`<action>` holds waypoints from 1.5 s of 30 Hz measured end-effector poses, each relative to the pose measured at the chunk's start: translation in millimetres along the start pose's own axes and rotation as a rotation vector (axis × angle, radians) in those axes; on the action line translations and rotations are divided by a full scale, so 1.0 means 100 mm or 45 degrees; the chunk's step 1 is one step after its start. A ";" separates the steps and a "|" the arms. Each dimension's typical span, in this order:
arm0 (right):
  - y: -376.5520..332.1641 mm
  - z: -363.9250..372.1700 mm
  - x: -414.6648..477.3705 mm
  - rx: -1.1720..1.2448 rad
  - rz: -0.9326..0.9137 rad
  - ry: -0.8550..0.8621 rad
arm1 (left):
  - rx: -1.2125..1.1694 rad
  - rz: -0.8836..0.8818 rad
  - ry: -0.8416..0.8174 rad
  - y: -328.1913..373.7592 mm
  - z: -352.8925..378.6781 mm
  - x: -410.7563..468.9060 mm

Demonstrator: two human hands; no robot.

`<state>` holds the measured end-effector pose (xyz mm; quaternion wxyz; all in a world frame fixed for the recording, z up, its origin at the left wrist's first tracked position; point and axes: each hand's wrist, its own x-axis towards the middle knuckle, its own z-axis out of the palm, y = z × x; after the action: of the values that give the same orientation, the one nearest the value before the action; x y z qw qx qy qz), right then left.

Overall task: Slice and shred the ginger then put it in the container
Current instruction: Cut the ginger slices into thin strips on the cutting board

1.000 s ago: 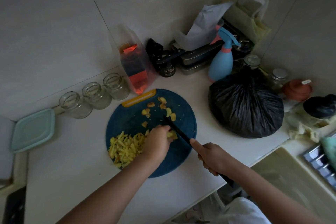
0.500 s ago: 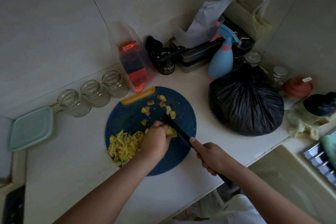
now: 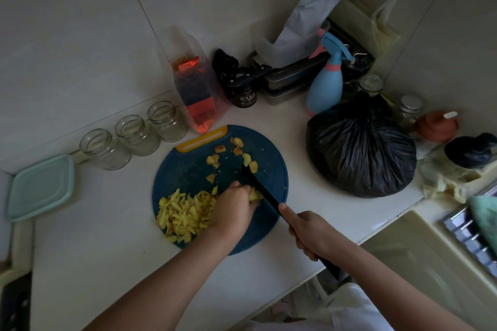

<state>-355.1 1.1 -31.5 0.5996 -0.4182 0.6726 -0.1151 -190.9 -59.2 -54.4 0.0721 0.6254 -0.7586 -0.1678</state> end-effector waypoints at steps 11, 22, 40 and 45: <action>-0.02 0.05 -0.02 -0.089 -0.023 0.059 | -0.247 0.024 0.031 -0.08 -0.01 0.05; 0.03 -0.01 -0.05 -0.078 0.012 0.091 | -0.294 0.059 0.182 -0.06 0.11 -0.03; 0.12 -0.14 0.06 -0.335 -0.074 0.110 | -0.466 0.137 0.270 -0.09 0.24 -0.09; 0.01 -0.11 0.09 -0.149 0.024 0.027 | -0.442 0.182 0.291 -0.15 0.23 -0.05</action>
<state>-365.2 -7.8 -35.6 0.5681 -0.4448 0.6884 -0.0744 -182.9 -52.6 -80.8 0.2759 0.5632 -0.7476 -0.2185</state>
